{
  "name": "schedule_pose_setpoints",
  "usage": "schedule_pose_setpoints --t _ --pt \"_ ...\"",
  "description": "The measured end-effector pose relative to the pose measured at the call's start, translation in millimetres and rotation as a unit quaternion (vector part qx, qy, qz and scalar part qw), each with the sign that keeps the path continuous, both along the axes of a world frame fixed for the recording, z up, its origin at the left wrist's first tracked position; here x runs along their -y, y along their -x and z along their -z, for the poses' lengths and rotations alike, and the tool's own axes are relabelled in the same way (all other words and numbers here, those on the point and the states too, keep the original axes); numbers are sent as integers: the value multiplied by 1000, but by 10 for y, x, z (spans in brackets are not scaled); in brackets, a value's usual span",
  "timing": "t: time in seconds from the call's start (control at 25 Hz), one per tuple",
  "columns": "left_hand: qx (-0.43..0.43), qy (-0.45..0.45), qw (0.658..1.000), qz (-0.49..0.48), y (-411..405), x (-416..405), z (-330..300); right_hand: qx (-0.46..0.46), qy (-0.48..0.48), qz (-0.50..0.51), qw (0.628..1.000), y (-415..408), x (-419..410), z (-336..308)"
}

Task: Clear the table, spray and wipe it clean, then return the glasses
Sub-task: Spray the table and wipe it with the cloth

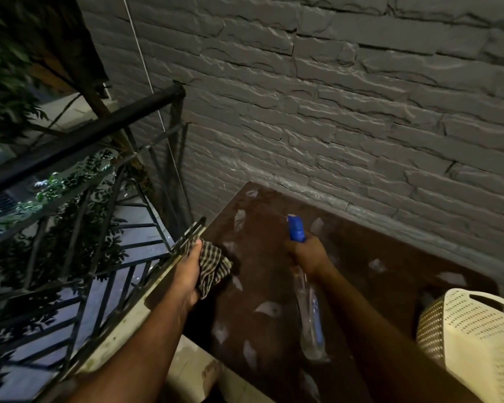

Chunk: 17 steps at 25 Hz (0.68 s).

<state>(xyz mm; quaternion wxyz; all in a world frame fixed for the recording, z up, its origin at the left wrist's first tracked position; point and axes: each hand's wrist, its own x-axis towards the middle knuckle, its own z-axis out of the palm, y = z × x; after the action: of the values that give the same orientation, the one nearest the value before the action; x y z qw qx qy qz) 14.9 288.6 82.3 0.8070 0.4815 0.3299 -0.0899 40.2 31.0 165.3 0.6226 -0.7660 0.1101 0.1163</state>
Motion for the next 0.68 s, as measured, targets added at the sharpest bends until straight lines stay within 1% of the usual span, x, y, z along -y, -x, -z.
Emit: schedule_pose_setpoints --t 0.08,0.2,0.28,0.32,0.4,0.56,0.68 --pt "2 -2 1000 -4 78 17 -25 -16 -7 -37 999 117 35 28" --pt "1 -10 1000 -7 150 17 -119 -41 -74 -130 988 274 -39 42" --pt "5 -19 1000 -25 185 -2 -184 -38 -79 -191 978 356 -155 54" --pt "7 -23 999 -36 194 -15 -204 -38 -78 -202 976 393 -218 65" --pt "7 -40 998 -54 235 -68 -237 -39 -69 -187 979 436 -327 86" --pt "13 -50 996 -78 368 -267 -239 -26 -51 -120 991 438 -345 69" --pt "18 -41 993 -105 486 -426 -237 -16 -27 -118 992 414 -349 54"
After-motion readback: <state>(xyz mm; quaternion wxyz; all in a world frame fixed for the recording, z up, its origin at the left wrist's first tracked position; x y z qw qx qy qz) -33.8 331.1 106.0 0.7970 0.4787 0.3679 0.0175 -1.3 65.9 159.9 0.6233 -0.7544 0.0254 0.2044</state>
